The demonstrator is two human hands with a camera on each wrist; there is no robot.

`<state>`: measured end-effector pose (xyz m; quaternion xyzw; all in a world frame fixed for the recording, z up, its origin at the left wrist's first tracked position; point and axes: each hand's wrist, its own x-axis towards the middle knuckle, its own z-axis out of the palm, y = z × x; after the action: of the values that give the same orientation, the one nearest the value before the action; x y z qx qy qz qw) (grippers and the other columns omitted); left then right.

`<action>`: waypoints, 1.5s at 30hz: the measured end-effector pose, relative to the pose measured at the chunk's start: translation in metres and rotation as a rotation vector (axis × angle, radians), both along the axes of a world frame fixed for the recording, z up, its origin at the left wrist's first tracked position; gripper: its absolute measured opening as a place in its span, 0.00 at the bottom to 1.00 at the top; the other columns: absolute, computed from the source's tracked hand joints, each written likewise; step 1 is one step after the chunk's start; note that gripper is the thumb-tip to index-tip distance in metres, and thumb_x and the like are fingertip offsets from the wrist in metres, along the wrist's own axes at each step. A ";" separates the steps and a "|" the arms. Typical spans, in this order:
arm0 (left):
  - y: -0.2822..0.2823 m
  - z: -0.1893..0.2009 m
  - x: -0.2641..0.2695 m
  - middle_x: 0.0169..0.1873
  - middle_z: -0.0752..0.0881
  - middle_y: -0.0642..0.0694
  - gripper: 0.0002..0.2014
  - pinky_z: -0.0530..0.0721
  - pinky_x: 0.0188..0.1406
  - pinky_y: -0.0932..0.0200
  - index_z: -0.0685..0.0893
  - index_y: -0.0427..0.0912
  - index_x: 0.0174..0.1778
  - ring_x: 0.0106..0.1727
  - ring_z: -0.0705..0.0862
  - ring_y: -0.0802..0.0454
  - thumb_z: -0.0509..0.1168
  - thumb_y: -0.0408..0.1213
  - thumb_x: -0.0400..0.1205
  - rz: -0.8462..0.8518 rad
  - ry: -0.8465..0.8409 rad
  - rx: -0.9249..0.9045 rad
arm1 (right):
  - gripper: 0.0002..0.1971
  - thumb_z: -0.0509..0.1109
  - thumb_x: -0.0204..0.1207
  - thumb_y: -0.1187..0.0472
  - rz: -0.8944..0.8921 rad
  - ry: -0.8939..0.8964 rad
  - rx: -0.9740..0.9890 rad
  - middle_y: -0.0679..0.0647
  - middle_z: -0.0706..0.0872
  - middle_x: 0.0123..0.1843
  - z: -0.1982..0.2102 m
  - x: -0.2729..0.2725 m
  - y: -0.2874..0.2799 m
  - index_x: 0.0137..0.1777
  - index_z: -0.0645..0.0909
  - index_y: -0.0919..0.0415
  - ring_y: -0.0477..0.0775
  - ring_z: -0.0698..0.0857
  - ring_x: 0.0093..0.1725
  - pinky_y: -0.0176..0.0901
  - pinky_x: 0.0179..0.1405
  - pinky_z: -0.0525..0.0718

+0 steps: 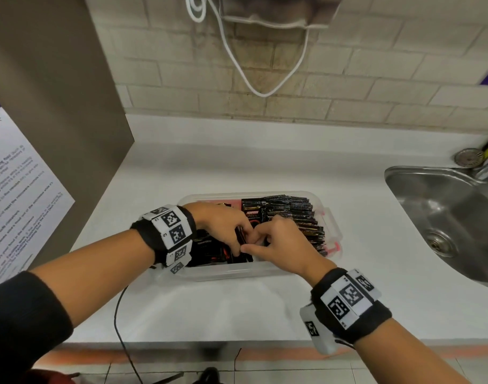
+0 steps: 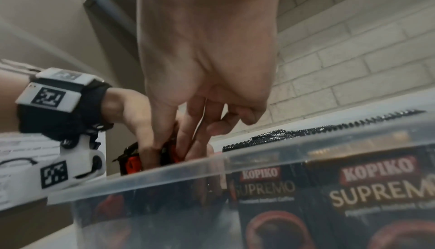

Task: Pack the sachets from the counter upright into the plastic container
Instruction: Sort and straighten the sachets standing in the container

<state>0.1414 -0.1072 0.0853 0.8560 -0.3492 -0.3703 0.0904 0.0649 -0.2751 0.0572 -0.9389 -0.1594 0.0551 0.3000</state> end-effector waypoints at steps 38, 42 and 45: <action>0.002 -0.019 -0.003 0.30 0.74 0.58 0.19 0.60 0.64 0.48 0.85 0.61 0.42 0.44 0.70 0.62 0.61 0.71 0.79 -0.048 -0.133 0.069 | 0.12 0.70 0.79 0.76 -0.233 0.102 0.682 0.48 0.88 0.38 0.025 0.010 -0.034 0.43 0.87 0.59 0.40 0.83 0.38 0.28 0.39 0.79; 0.005 -0.016 -0.004 0.34 0.81 0.58 0.23 0.61 0.65 0.53 0.91 0.61 0.54 0.51 0.74 0.58 0.64 0.72 0.77 -0.005 -0.142 -0.018 | 0.11 0.70 0.76 0.81 -0.191 0.038 0.742 0.54 0.91 0.49 0.018 0.009 -0.039 0.43 0.87 0.65 0.45 0.88 0.49 0.34 0.52 0.83; 0.010 -0.007 -0.006 0.31 0.83 0.65 0.10 0.68 0.47 0.69 0.87 0.73 0.33 0.43 0.78 0.68 0.69 0.68 0.76 0.088 -0.072 -0.115 | 0.10 0.73 0.74 0.80 -0.209 0.014 0.787 0.58 0.90 0.57 0.011 0.009 -0.042 0.43 0.89 0.65 0.53 0.88 0.59 0.49 0.58 0.88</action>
<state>0.1357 -0.0972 0.0778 0.8766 -0.3351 -0.3144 0.1431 0.0736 -0.3173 0.0683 -0.7630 -0.0700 -0.0345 0.6416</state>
